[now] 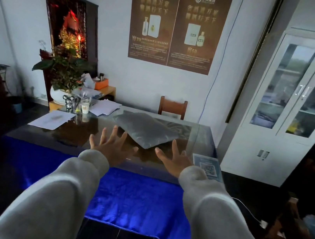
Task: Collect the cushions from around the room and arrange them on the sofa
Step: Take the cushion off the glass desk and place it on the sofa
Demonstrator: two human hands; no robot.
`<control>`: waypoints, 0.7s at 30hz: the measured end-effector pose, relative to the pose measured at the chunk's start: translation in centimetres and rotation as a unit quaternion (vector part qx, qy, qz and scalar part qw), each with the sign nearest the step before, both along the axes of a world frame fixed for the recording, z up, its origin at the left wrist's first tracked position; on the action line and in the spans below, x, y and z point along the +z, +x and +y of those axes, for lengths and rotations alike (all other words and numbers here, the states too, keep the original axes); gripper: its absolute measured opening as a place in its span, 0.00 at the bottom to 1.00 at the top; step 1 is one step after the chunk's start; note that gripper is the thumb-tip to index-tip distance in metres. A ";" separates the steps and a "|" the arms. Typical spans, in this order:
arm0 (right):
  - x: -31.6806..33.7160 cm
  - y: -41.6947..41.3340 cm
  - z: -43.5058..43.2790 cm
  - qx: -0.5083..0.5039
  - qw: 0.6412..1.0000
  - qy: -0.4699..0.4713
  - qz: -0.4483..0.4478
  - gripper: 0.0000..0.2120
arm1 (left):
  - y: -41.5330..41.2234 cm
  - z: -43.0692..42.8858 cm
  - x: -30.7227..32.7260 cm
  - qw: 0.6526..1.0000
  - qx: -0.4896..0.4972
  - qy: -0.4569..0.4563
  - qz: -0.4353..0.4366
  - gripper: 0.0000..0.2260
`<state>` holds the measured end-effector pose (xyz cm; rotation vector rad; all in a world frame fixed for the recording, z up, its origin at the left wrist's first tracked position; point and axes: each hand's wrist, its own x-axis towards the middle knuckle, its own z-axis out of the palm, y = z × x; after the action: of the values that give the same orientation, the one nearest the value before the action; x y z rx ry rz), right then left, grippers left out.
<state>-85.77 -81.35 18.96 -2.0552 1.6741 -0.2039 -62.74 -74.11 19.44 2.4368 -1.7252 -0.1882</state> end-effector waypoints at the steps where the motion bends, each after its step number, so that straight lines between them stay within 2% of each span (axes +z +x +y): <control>1: -0.2 0.8 -2.8 -0.002 1.000 0.008 -0.006 0.51 | 0.9 -2.4 0.1 1.000 0.004 -0.004 0.006 0.40; 4: -0.7 2.9 -11.1 0.006 0.999 0.031 0.016 0.48 | 3.9 -8.8 0.2 0.999 0.018 -0.009 0.045 0.39; 6: -1.6 4.6 -15.9 0.021 0.997 0.053 0.042 0.44 | 6.2 -12.3 -0.4 0.999 0.019 0.009 0.039 0.40; 8: -2.7 6.7 -19.9 0.011 0.996 0.071 0.043 0.45 | 9.1 -15.9 -1.3 0.998 0.038 0.021 0.048 0.40; 16: -10.0 15.6 -33.9 -0.070 0.988 0.133 -0.018 0.50 | 22.0 -34.5 -5.2 0.991 0.040 0.104 0.075 0.41; 21: -16.5 19.9 -43.2 -0.148 0.974 0.149 -0.091 0.49 | 28.2 -49.4 -8.3 0.988 0.002 0.145 0.048 0.41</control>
<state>-65.82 -124.57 2.43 -1.5208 1.7673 -0.2175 -34.50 -123.48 11.11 2.5758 -1.7589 -0.5844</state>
